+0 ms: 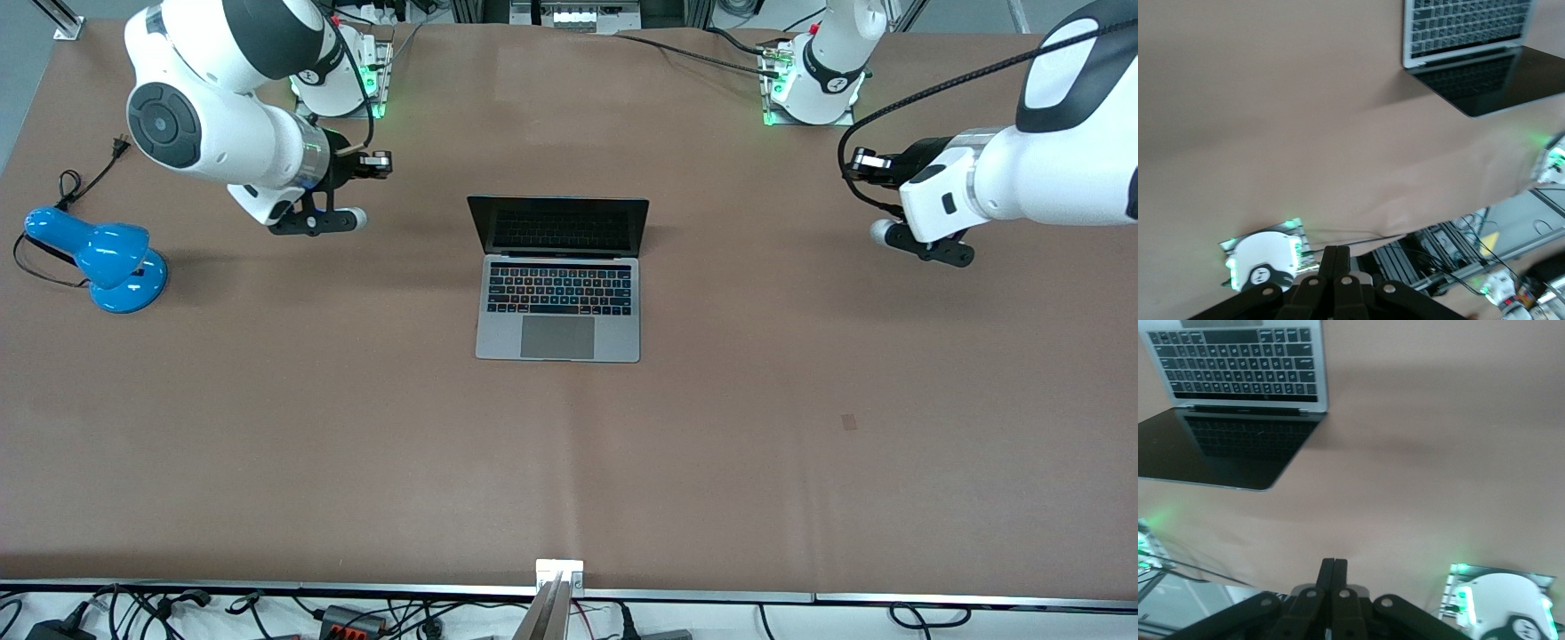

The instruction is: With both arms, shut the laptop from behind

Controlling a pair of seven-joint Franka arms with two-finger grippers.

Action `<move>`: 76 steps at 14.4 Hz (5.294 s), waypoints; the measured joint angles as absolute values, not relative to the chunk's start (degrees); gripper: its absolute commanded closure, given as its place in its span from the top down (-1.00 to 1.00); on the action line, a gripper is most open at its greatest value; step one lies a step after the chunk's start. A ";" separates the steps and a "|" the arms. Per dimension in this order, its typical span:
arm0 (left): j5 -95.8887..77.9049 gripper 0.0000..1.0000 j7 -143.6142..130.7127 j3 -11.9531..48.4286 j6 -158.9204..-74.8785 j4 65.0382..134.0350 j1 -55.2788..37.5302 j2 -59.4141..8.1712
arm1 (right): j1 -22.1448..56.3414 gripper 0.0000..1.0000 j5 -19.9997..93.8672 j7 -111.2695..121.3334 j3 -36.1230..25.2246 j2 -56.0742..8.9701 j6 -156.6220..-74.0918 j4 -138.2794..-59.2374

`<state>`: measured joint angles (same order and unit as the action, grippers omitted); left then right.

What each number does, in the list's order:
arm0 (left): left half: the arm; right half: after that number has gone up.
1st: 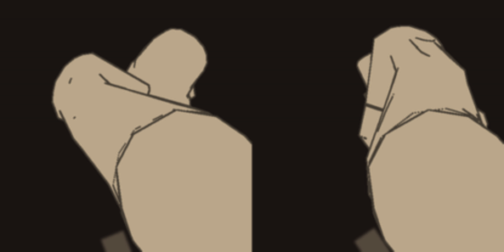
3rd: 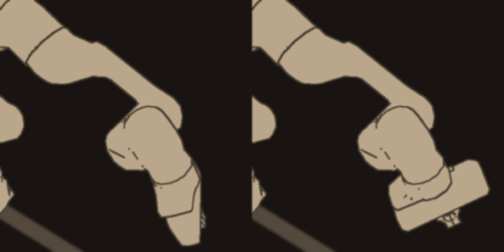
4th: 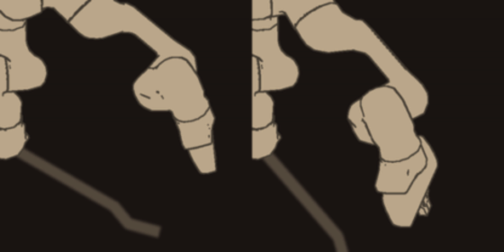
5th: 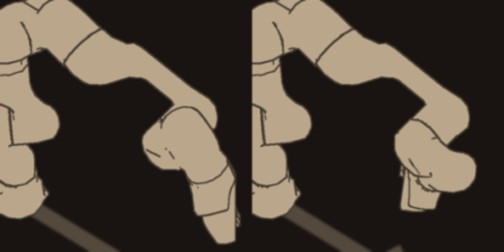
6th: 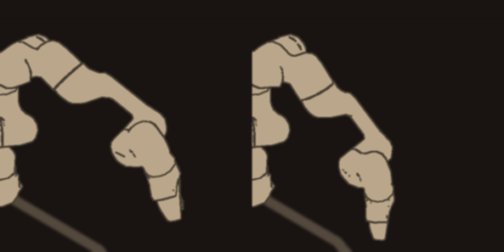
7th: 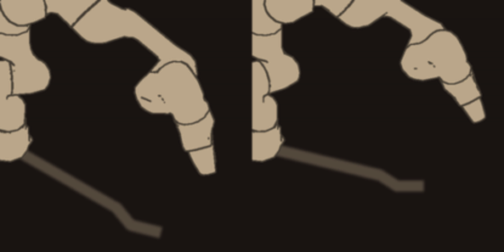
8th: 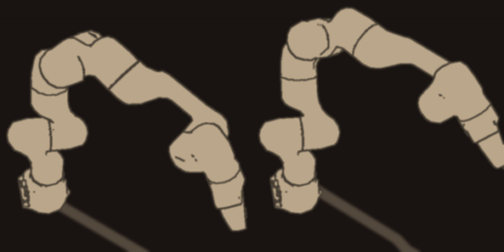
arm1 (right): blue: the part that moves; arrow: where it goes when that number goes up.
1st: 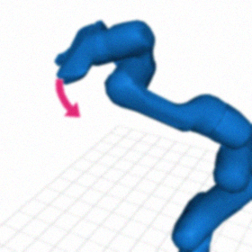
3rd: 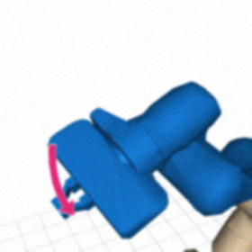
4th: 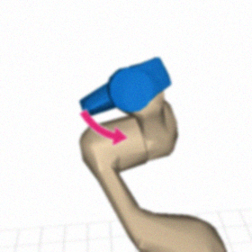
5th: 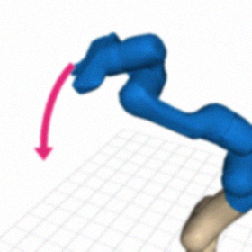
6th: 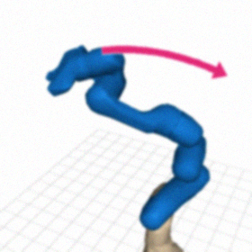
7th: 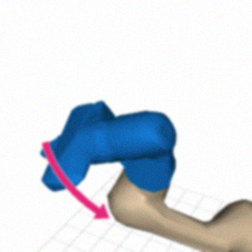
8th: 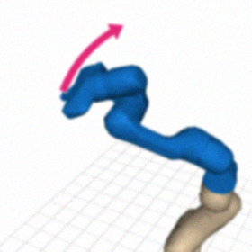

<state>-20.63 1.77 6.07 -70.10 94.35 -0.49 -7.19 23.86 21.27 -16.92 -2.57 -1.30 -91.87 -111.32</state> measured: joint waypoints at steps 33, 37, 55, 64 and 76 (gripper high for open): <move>-43.83 -0.98 11.61 38.36 -152.32 128.95 -3.67 -16.27 | 39.19 -1.00 22.48 -21.47 -3.11 -13.50 -109.18 -111.80; -43.83 -0.98 16.07 37.44 -152.34 125.60 -2.33 -19.77 | 39.08 -1.00 22.48 -21.48 -3.47 -17.29 -109.19 -107.24; -43.83 -0.98 25.63 32.49 -157.19 110.02 -1.67 -37.79 | 36.72 -1.00 21.87 -21.48 -5.18 -40.48 -117.96 -89.73; -43.83 -0.98 25.95 32.41 -158.85 108.31 -1.96 -42.74 | 36.78 -1.00 21.86 -21.48 -5.25 -44.55 -121.34 -87.58; -43.83 -0.98 26.26 32.34 -158.84 107.96 -1.85 -44.33 | 36.77 -1.00 21.85 -21.48 -5.51 -44.60 -121.40 -87.40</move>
<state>-43.83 26.26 32.34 -158.84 107.96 -1.85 -44.33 36.77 21.85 -21.48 -5.51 -44.60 -121.40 -87.40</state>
